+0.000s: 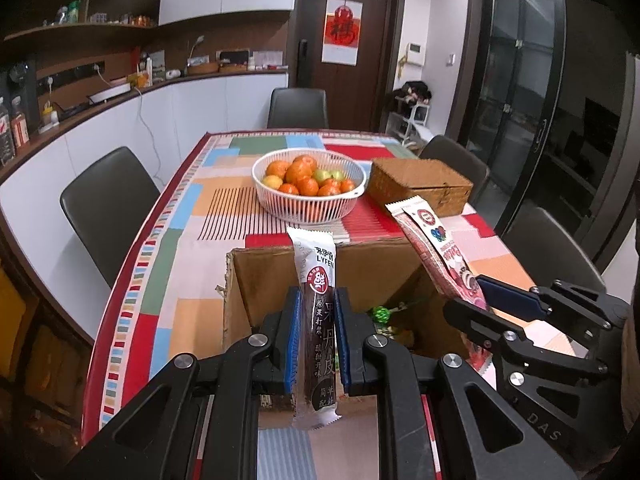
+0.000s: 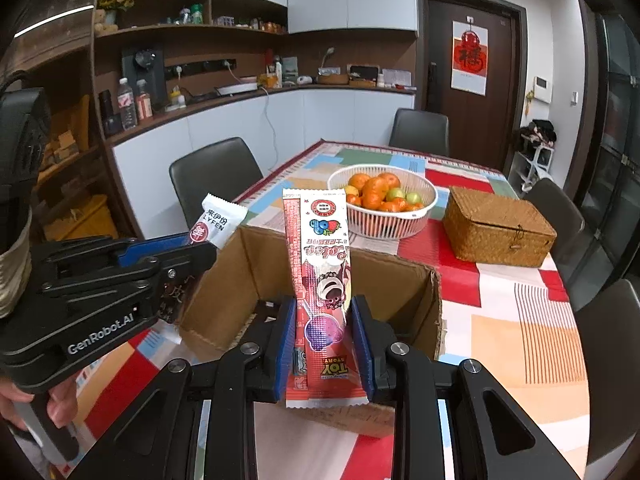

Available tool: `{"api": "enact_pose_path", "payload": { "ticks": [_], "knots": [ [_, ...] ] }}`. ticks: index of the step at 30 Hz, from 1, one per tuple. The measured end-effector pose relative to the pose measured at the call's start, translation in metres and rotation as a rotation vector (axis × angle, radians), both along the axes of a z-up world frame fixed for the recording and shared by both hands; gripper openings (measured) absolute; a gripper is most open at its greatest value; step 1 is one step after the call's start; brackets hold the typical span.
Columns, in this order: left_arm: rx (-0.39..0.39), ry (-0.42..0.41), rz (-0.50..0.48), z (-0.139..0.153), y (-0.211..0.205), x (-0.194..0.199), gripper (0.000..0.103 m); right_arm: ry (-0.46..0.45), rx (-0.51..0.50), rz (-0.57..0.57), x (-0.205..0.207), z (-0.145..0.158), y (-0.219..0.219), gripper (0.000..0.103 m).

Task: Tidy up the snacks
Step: 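Carry both items over the box and open both grippers to drop them, then move the left tool toward the red-blue candy bag on the table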

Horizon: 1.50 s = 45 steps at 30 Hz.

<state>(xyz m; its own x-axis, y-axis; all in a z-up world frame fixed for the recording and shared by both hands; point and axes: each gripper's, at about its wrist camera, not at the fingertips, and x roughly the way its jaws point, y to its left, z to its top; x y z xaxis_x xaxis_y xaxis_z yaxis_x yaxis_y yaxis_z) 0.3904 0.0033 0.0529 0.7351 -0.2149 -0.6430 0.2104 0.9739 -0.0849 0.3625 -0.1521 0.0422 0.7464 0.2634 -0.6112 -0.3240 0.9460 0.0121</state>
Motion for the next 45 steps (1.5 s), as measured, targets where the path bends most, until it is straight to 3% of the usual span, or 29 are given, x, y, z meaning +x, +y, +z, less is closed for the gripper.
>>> {"api": "enact_pose_path", "payload": {
  "ticks": [7,8,9,11,27,45],
  "knots": [
    [0.035,0.049,0.023,-0.018,-0.006,0.022,0.019,0.068,-0.012,-0.020,0.026,-0.019,-0.002,0.029],
    [0.050,0.048,0.033,-0.019,-0.006,0.022,0.027,0.076,-0.005,-0.023,0.028,-0.021,-0.004,0.033],
    [0.061,0.040,0.043,-0.020,-0.006,0.019,0.039,0.080,0.004,-0.027,0.030,-0.024,-0.006,0.043],
    [0.059,0.020,0.037,-0.019,-0.004,0.010,0.047,0.085,-0.004,-0.059,0.031,-0.024,-0.008,0.053],
    [0.057,-0.094,-0.034,0.002,-0.006,-0.112,0.051,-0.001,0.003,-0.065,-0.068,-0.006,-0.025,0.053],
    [0.141,-0.017,-0.216,-0.028,-0.036,-0.204,0.055,0.065,-0.045,-0.074,-0.168,-0.024,-0.045,0.057]
  ]
}}
